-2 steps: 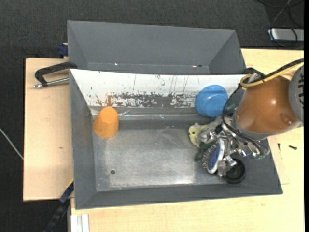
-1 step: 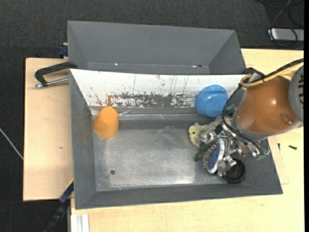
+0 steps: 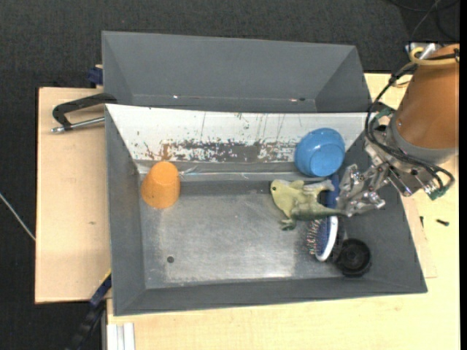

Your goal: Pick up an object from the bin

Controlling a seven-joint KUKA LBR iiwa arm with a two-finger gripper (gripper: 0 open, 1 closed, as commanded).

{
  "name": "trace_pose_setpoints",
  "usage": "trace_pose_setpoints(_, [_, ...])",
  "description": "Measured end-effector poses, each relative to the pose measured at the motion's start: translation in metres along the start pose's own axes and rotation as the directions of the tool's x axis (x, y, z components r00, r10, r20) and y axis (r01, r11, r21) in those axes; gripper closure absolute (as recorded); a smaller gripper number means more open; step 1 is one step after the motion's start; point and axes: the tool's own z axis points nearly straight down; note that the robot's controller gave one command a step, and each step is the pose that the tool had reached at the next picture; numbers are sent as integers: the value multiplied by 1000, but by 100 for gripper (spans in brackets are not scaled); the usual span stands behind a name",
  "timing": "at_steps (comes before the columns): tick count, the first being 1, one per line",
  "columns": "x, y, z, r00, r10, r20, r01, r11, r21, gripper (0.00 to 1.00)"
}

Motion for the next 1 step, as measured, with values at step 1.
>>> trace_pose_setpoints(1, [10,4,71,903,429,-19,-429,903,-3,100])
